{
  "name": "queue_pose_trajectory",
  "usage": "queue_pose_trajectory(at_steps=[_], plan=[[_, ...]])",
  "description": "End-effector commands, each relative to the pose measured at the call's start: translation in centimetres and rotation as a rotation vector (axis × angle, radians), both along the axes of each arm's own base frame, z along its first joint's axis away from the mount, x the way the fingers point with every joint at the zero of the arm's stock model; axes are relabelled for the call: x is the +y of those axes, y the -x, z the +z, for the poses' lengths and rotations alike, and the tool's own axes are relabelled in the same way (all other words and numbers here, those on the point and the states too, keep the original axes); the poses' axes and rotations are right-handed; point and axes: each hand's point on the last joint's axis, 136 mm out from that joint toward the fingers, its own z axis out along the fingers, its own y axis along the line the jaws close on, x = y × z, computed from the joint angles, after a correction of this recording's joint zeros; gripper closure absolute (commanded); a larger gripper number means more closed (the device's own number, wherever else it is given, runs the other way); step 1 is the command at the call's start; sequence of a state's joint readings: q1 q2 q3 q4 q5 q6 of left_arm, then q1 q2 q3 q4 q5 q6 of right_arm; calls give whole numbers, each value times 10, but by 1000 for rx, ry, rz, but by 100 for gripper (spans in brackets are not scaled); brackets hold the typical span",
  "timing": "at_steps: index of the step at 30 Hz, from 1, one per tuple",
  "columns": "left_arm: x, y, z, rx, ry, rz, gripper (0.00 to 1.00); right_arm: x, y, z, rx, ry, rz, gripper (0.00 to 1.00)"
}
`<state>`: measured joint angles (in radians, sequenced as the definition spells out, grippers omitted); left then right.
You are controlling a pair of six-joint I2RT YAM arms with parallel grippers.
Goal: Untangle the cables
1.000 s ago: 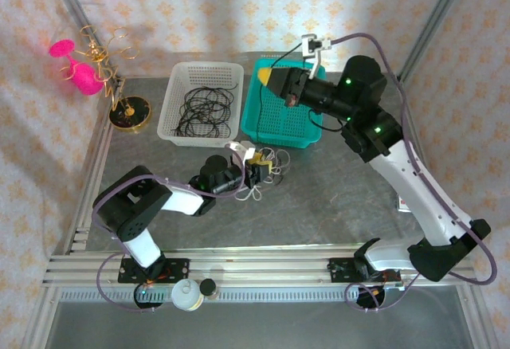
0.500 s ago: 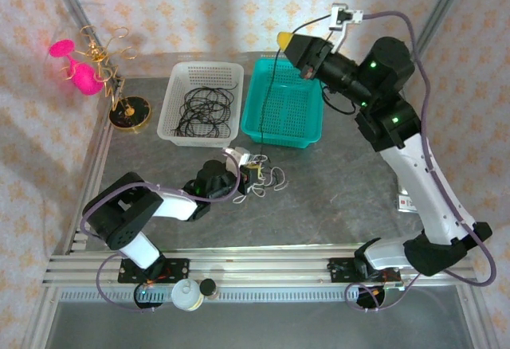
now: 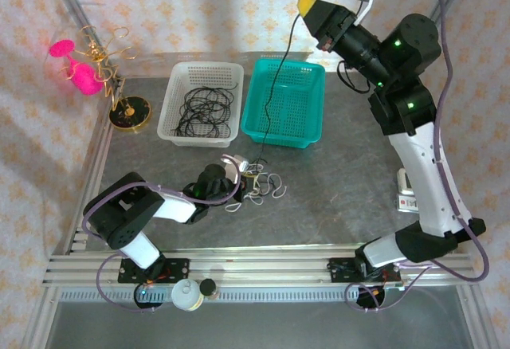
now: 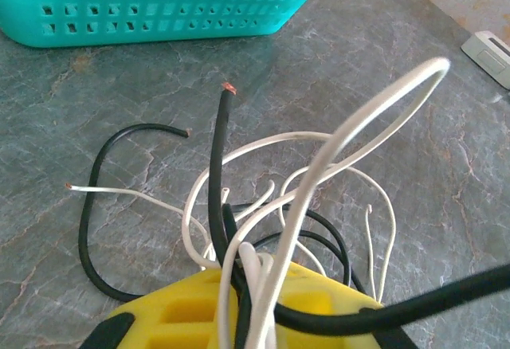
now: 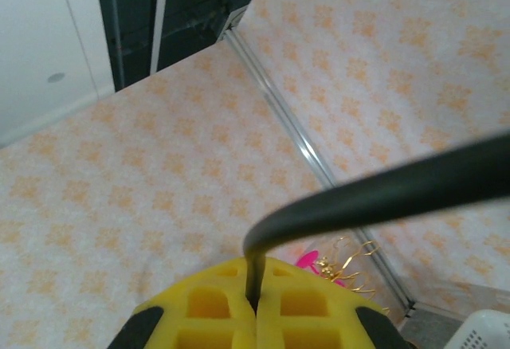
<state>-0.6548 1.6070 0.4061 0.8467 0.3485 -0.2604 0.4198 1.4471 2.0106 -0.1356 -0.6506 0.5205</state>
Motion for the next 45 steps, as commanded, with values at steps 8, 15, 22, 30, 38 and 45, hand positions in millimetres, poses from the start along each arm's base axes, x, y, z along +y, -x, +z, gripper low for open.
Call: queue_pose_trajectory(at_steps=[8, 15, 22, 30, 38, 45], plan=[[5, 13, -6, 4, 0, -24, 90, -21, -2, 36, -90, -16, -52, 100], [7, 12, -14, 14, -18, -14, 100, -35, 4, 65, -159, -46, -94, 100], [12, 13, -19, 23, -31, 4, 100, -47, 12, 83, -216, -73, -141, 100], [11, 14, -17, 21, -22, 3, 100, -61, 16, 96, -257, -95, -163, 100], [9, 14, -1, 3, 5, -3, 58, -49, 6, 83, -199, -127, -60, 100], [-3, 20, 43, -68, 102, -58, 32, -39, -12, 56, -109, -115, -15, 100]])
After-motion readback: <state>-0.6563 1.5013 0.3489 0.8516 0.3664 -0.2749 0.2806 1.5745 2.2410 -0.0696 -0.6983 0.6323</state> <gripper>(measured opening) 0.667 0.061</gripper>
